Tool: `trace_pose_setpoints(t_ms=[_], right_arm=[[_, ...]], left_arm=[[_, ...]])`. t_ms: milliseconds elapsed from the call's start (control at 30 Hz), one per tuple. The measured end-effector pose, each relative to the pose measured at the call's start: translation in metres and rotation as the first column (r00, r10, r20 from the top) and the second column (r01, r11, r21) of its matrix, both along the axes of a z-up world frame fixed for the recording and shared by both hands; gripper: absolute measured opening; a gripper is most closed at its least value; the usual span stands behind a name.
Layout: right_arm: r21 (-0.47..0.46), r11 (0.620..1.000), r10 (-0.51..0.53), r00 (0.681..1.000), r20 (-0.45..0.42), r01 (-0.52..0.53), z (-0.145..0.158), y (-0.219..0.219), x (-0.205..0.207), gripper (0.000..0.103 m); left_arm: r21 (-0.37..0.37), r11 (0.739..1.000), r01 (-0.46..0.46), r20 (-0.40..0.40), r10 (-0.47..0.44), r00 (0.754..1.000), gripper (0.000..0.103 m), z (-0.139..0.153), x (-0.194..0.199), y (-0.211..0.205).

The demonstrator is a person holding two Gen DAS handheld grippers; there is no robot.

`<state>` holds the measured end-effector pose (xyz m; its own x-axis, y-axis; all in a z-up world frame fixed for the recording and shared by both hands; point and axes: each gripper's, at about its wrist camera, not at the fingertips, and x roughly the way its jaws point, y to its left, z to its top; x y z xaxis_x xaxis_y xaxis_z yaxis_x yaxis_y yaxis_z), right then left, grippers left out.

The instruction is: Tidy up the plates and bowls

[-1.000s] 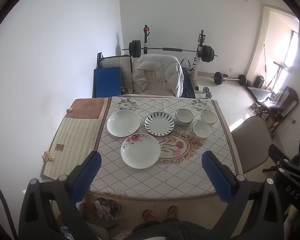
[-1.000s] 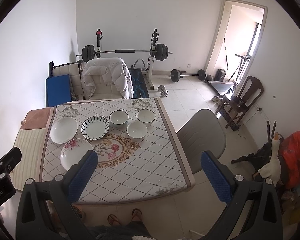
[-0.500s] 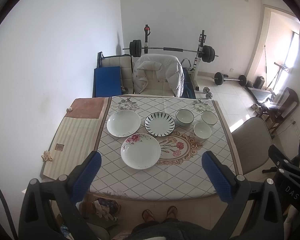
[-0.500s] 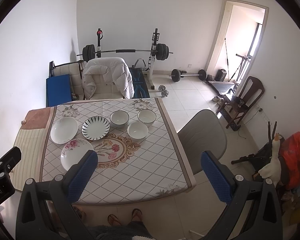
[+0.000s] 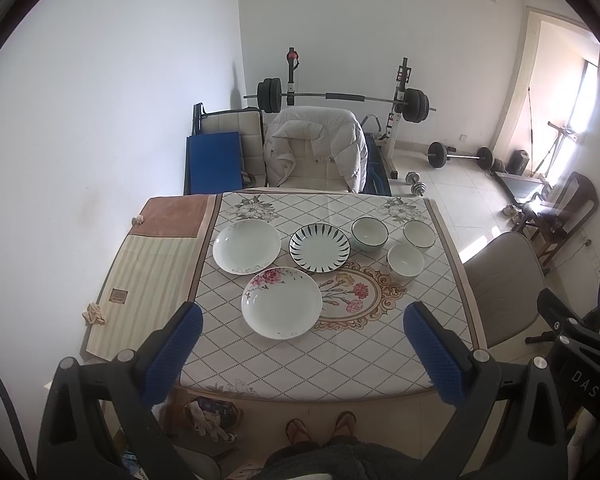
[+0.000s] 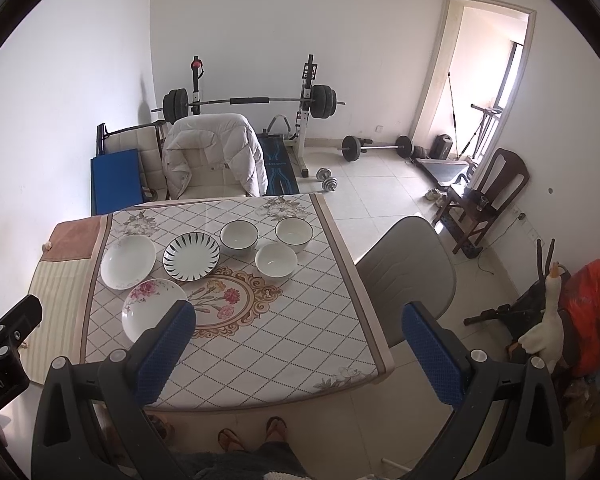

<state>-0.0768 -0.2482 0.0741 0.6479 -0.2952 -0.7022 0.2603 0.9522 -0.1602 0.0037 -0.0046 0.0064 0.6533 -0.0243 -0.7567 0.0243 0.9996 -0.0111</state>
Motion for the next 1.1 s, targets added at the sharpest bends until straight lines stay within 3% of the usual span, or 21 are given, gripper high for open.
trace_pose_setpoints(t_ms=[767,933,1100], right_arm=[[0.034,0.999,-0.01,1.0,0.0,0.01,-0.006,-0.003,0.015,0.103],[0.11,0.994,0.018,1.0,-0.018,-0.016,-0.037,-0.018,0.048,0.103],[0.222,0.971,0.121,0.983,-0.138,-0.088,-0.104,-0.029,0.106,0.103]], left_arm=[[-0.012,1.0,0.003,-0.003,-0.003,1.0,0.103,-0.005,0.018,0.003],[-0.051,0.998,-0.035,-0.003,0.035,0.999,0.103,-0.024,0.044,0.015],[0.018,0.992,-0.127,-0.04,0.128,0.991,0.103,-0.067,0.084,0.034]])
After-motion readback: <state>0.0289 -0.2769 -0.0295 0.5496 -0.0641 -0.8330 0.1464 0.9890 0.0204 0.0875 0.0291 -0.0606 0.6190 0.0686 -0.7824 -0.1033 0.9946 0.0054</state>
